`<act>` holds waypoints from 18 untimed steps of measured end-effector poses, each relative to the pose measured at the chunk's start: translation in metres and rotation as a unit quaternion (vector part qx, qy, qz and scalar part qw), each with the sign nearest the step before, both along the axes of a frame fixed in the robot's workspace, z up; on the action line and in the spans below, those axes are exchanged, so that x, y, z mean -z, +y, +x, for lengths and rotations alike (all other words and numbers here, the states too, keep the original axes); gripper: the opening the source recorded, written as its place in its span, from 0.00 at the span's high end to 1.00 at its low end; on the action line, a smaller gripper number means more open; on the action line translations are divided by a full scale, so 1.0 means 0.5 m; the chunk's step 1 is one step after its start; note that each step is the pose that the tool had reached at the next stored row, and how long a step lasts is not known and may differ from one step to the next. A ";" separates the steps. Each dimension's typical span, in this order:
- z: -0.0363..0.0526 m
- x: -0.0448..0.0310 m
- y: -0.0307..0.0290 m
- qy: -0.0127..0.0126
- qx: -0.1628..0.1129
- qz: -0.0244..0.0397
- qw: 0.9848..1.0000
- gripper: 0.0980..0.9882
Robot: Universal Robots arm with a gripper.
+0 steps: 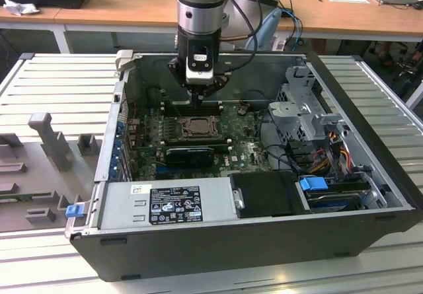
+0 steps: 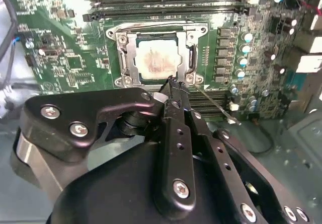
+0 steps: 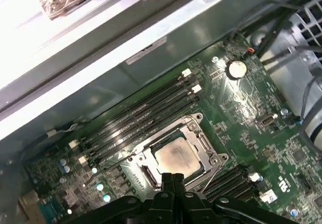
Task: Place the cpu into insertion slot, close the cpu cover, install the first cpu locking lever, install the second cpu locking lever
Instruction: 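Install the first cpu locking lever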
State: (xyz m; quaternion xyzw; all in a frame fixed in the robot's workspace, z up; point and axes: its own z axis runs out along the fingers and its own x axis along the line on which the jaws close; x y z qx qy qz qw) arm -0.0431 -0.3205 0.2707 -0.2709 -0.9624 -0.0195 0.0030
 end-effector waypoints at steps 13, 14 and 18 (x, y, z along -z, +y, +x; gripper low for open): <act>0.000 0.001 0.000 0.000 -0.102 0.000 0.995 0.99; 0.000 0.001 0.000 0.000 -0.111 0.000 0.994 0.99; 0.000 0.003 0.000 0.000 -0.179 0.000 0.984 0.99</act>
